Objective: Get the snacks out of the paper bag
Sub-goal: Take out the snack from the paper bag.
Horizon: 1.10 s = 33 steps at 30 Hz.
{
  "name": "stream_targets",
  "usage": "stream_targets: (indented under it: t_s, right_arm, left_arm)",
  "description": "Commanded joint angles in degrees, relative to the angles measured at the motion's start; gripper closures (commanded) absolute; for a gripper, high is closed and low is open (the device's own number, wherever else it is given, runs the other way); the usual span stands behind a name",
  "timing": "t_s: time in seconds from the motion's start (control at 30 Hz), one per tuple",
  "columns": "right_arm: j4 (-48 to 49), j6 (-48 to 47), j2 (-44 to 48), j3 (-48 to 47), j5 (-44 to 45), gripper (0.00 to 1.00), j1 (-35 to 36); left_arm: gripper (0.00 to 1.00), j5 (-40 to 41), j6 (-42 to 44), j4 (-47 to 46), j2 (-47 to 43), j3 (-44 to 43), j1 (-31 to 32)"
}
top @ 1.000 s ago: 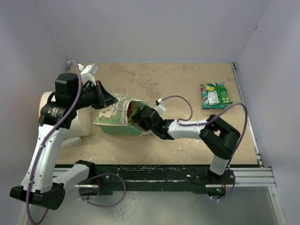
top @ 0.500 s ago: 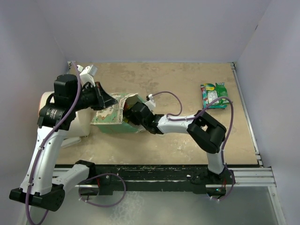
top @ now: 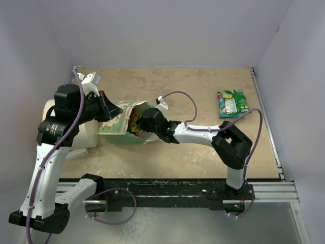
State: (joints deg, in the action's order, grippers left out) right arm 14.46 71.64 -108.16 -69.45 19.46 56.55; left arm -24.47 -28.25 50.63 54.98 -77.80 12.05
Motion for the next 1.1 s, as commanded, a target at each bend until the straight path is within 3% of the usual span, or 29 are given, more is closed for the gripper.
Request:
stream_targets:
  t_s: [0.0, 0.5, 0.8, 1.0, 1.07]
  right_arm:
    - [0.6, -5.3, 7.2, -3.0, 0.5, 1.00, 0.0]
    - [-4.7, -14.3, 19.1, -0.5, -0.6, 1.00, 0.0]
    - [-15.8, -18.1, 31.6, 0.8, -6.4, 1.00, 0.0]
    - [-24.7, -31.7, 38.8, -1.2, -3.6, 1.00, 0.0]
    - [-30.5, -36.8, 39.9, -3.3, 1.3, 1.00, 0.0]
  left_arm:
    - [1.00, 3.8, 0.6, -0.4, -1.4, -1.6, 0.2]
    - [1.00, 7.6, 0.1, -0.4, -2.1, -1.7, 0.2]
    - [1.00, 8.3, -0.6, -0.7, -2.1, -1.6, 0.1]
    - [1.00, 9.0, -1.3, -0.7, -2.5, -1.1, 0.2]
    - [1.00, 9.5, -1.3, -0.7, -2.6, -0.9, 0.2]
